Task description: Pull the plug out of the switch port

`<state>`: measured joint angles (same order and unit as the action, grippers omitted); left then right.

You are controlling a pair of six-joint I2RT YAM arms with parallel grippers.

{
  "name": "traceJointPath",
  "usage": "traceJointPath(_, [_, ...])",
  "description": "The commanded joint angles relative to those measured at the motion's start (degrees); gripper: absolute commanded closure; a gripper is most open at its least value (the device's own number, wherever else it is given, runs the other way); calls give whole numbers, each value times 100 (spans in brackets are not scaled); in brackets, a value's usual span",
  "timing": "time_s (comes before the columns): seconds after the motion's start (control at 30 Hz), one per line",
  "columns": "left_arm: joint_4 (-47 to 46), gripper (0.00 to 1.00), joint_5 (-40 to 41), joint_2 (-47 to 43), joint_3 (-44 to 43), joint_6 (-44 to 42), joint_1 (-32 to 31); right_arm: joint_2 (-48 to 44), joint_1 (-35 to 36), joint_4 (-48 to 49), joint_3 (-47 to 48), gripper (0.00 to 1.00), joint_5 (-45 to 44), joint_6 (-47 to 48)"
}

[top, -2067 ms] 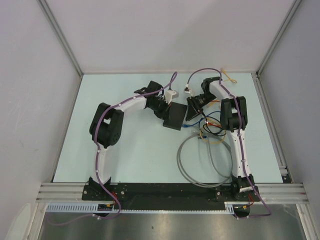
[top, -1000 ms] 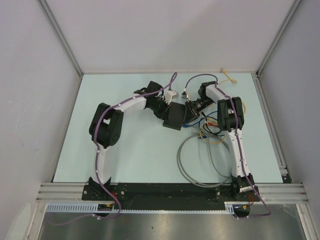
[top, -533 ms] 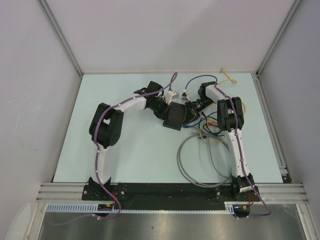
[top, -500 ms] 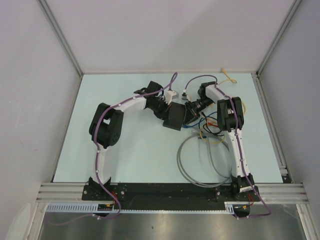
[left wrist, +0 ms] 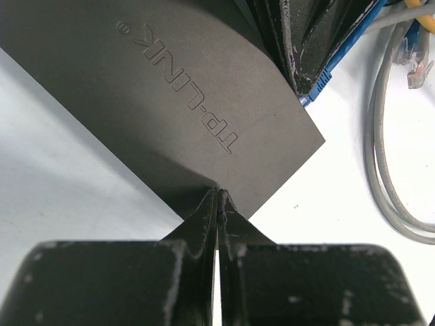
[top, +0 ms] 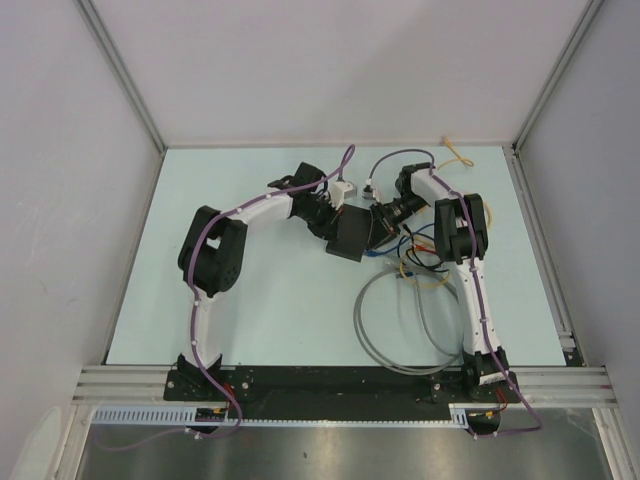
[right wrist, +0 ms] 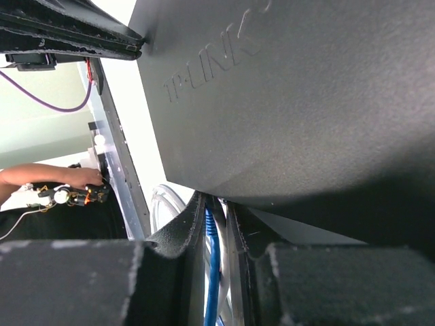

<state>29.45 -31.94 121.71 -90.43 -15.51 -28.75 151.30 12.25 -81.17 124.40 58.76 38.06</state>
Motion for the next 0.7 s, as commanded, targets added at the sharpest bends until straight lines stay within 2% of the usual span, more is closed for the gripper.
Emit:
traceJointPath(0.0, [658,99,531,266,316,-242,10,-38,-214,-549,-380,86,-1710,509])
traceJointPath(0.17, [658,99,540,266,325,-260,-8,-128,-223,-541,-601,86,-1719,377])
traceJointPath(0.37, [667,99,540,257,307,-269,-25,57,-337,-549,295,86,-1737,377])
traceJointPath(0.67, [650,99,531,265,316,-260,-60,-188,-346,-549,515,84,-1368,509])
